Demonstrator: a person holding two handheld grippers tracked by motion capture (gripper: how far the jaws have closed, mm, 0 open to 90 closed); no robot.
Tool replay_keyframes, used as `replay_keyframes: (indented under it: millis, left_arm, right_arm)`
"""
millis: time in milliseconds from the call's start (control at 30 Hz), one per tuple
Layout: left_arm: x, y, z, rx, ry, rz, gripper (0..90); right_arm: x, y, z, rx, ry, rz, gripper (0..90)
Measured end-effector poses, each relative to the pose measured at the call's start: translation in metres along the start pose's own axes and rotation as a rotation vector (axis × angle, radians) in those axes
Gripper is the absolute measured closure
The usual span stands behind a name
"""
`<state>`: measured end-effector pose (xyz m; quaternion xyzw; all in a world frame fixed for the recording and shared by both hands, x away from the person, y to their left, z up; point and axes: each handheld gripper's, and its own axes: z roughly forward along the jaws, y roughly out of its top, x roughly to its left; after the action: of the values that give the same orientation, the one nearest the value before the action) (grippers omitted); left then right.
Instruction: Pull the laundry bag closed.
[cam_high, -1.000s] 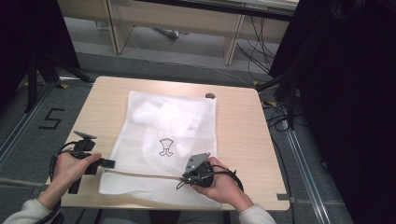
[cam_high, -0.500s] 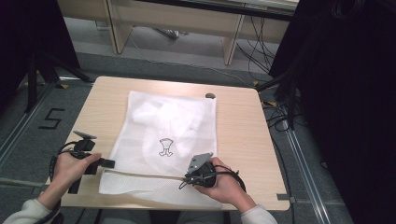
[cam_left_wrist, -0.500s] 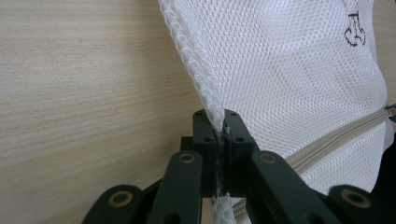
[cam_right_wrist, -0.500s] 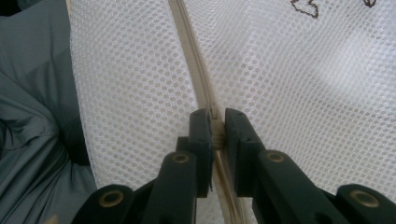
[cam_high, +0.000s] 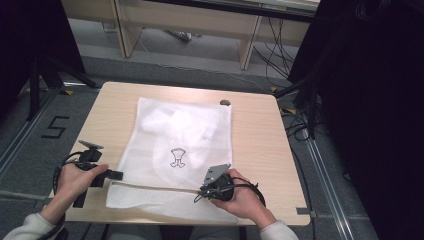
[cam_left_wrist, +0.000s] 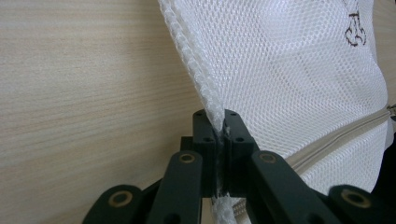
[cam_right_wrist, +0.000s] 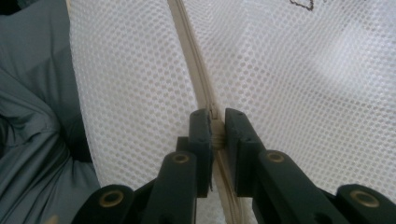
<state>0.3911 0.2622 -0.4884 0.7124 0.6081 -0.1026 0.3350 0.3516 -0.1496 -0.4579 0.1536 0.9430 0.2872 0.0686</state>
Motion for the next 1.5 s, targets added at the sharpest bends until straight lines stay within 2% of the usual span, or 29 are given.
replay_keyframes:
  millis: [67, 100, 167, 200, 433, 533, 600, 633, 767, 933, 1000, 1100, 1133, 1200, 1400, 1433, 1500]
  left_arm:
    - [0.000, 0.000, 0.000, 0.002, 0.004, 0.001, 85.0]
    - [-0.001, 0.000, 0.000, -0.002, 0.000, -0.005, 85.0]
    - [-0.001, 0.000, 0.001, -0.003, 0.003, -0.005, 85.0]
    - [-0.001, 0.000, 0.000, -0.002, 0.001, -0.006, 85.0]
    - [0.000, 0.000, 0.000, 0.001, -0.002, -0.004, 85.0]
    - [0.000, 0.000, 0.000, 0.001, -0.001, -0.003, 85.0]
    - [0.000, 0.000, 0.000, 0.000, 0.003, 0.001, 85.0]
    - [0.000, 0.000, 0.000, 0.001, 0.000, 0.000, 85.0]
    - [0.000, 0.000, 0.000, 0.002, 0.004, 0.000, 85.0]
    - [0.000, 0.000, 0.000, 0.004, 0.005, 0.000, 85.0]
    - [0.000, 0.000, 0.000, 0.001, -0.001, -0.004, 85.0]
    - [0.000, 0.000, 0.000, 0.002, 0.002, 0.000, 85.0]
    - [0.000, 0.000, 0.000, 0.001, 0.000, -0.004, 85.0]
    - [0.000, 0.000, 0.000, 0.000, 0.000, -0.004, 85.0]
    - [0.000, 0.000, 0.000, 0.000, 0.000, -0.004, 85.0]
    - [0.000, 0.000, 0.000, -0.001, 0.001, -0.004, 85.0]
    - [0.000, 0.000, 0.000, -0.001, 0.002, -0.003, 85.0]
  right_arm:
    - [-0.001, 0.000, 0.000, -0.007, -0.007, -0.003, 82.4]
    - [0.000, -0.001, -0.002, 0.001, -0.005, 0.021, 82.4]
    - [-0.001, -0.002, -0.002, -0.007, -0.012, 0.020, 82.5]
    - [-0.001, -0.002, -0.001, -0.006, -0.006, 0.000, 82.5]
    - [-0.002, -0.004, -0.003, 0.000, -0.013, 0.005, 82.5]
    - [-0.002, -0.005, -0.004, 0.000, -0.008, 0.012, 82.5]
    - [-0.002, -0.007, -0.005, -0.002, -0.006, 0.034, 82.5]
    - [-0.003, -0.009, -0.006, -0.008, -0.019, 0.034, 82.4]
    - [-0.005, -0.011, -0.009, -0.007, -0.021, 0.026, 82.4]
    - [-0.005, -0.012, -0.010, -0.004, -0.026, 0.050, 82.4]
    - [-0.005, -0.013, -0.010, 0.002, -0.021, 0.036, 82.4]
    - [-0.005, -0.013, -0.011, -0.003, -0.018, 0.052, 82.5]
    - [-0.006, -0.013, -0.011, -0.003, -0.019, 0.042, 82.4]
    - [-0.005, -0.014, -0.012, 0.010, -0.014, 0.053, 82.4]
    - [-0.006, -0.017, -0.013, 0.000, -0.024, 0.057, 82.4]
    - [-0.007, -0.018, -0.013, -0.002, -0.023, 0.036, 82.5]
    - [-0.007, -0.019, -0.014, 0.000, -0.027, 0.059, 82.4]
